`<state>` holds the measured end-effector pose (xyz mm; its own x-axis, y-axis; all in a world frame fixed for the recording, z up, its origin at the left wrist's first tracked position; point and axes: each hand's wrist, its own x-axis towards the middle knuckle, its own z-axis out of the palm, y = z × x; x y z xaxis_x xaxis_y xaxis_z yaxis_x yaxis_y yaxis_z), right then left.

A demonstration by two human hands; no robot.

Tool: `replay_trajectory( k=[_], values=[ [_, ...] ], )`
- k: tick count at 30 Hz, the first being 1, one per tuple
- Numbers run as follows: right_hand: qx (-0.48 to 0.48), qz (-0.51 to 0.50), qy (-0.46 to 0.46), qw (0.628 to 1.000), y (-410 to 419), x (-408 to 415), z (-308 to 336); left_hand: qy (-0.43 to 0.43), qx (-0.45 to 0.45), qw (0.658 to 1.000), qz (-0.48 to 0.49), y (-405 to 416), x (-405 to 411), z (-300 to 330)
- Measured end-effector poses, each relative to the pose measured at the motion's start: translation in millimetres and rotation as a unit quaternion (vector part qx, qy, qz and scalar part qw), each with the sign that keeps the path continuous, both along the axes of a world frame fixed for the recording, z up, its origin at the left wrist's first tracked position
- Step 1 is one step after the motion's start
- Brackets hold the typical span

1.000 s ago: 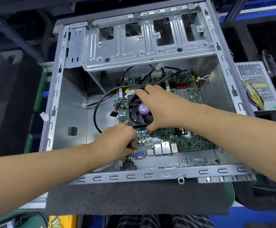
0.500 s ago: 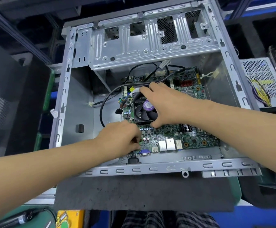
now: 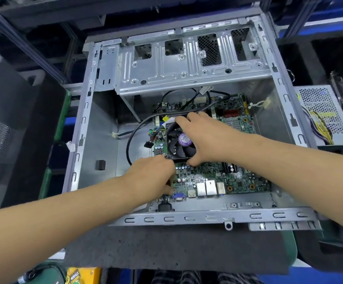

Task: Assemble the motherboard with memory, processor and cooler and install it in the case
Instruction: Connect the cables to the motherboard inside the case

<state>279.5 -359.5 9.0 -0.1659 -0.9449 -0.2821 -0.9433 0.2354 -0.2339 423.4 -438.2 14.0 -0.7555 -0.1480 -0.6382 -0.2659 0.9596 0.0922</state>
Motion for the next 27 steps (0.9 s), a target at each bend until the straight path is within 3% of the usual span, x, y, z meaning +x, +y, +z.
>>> replay_trajectory(
  k=[3,5,7,11,14,20,25,27],
  values=[
    [-0.002,-0.004,-0.013,1.0,1,0,6,-0.013,0.153,0.988,0.023,-20,-7,31],
    [0.001,-0.005,-0.015,1.0,5,3,8,0.018,0.284,0.955,0.086,-37,-15,53],
    [0.013,-0.002,-0.009,1.0,12,10,6,0.029,0.357,0.922,0.145,-54,-22,63],
    [0.008,0.0,0.013,1.0,20,15,5,0.054,0.31,0.94,0.132,-70,-43,57],
    [0.01,0.009,0.016,1.0,20,14,3,0.034,0.342,0.928,0.145,-72,-52,48],
    [0.022,0.02,0.028,0.999,21,11,2,0.096,0.363,0.912,0.166,-73,-63,38],
    [0.03,0.025,0.083,0.996,18,12,8,0.16,0.152,0.973,0.072,-77,-68,24],
    [0.039,0.025,0.095,0.994,18,13,9,0.183,0.104,0.975,0.072,-78,-69,18]
  ],
)
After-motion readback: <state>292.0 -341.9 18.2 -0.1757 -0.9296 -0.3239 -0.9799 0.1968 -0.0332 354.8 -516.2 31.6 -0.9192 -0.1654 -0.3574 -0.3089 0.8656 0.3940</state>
